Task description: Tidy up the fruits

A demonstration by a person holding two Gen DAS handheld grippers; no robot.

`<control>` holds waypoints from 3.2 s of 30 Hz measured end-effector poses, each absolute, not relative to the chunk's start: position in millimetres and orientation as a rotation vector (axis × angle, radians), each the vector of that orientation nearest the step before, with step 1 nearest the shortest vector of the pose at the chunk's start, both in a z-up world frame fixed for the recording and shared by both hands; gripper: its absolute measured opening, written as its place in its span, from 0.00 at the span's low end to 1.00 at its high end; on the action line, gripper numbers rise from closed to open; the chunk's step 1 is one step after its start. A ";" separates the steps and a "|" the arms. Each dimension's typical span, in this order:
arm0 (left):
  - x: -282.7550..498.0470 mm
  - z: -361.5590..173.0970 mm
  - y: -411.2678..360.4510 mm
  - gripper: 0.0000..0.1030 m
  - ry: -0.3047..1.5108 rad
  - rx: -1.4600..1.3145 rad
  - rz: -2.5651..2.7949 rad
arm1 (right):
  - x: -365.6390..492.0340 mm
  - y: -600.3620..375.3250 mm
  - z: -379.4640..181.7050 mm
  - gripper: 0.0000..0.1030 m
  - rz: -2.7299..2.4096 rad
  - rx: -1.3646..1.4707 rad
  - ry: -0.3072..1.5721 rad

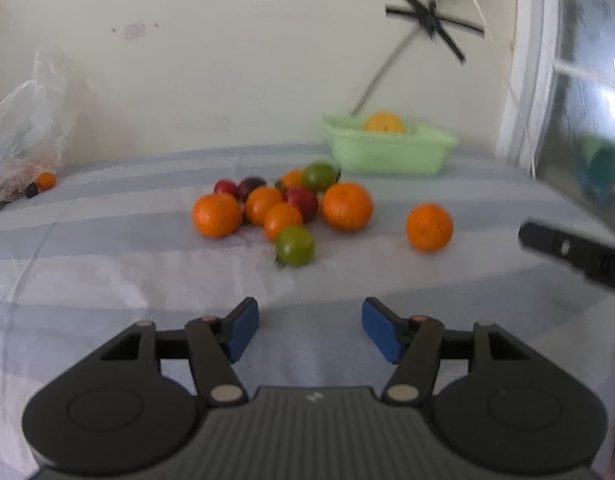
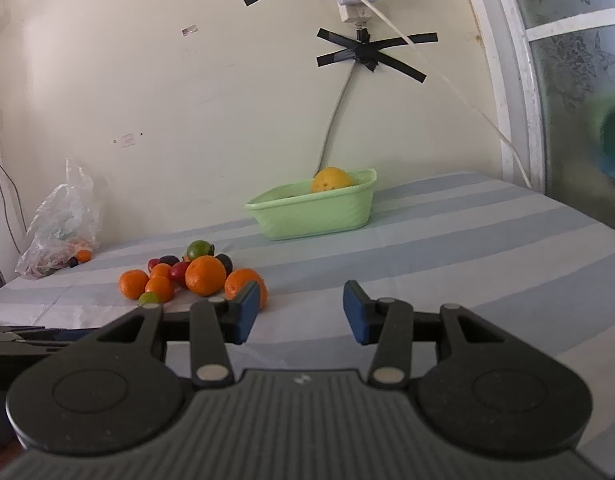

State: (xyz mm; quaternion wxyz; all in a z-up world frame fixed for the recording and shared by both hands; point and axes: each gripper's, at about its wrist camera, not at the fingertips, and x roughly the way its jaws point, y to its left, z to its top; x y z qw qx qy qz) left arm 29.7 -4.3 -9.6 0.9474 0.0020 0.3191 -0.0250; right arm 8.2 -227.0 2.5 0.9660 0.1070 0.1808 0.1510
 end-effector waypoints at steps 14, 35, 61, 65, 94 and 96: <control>-12.2 131.9 44.3 0.68 0.367 -0.012 0.006 | 5.3 -232.6 3.3 0.49 0.326 0.254 0.357; 19.2 -2.8 -8.2 0.66 0.470 -0.050 -0.185 | 15.9 -230.1 1.0 0.50 0.244 0.251 0.429; 34.8 -12.1 -1.5 0.66 0.584 -0.138 -0.257 | 33.4 -222.1 -4.7 0.50 0.175 0.227 0.543; 36.1 -12.9 -6.2 0.66 0.604 -0.107 -0.218 | 31.0 -220.2 -3.9 0.50 0.198 0.218 0.531; 38.2 -15.2 -20.8 0.72 0.635 0.014 -0.126 | 15.3 -216.2 2.2 0.56 0.332 0.185 0.429; 38.4 -15.3 -20.5 0.73 0.635 0.011 -0.131 | 15.2 -216.1 2.0 0.57 0.331 0.183 0.430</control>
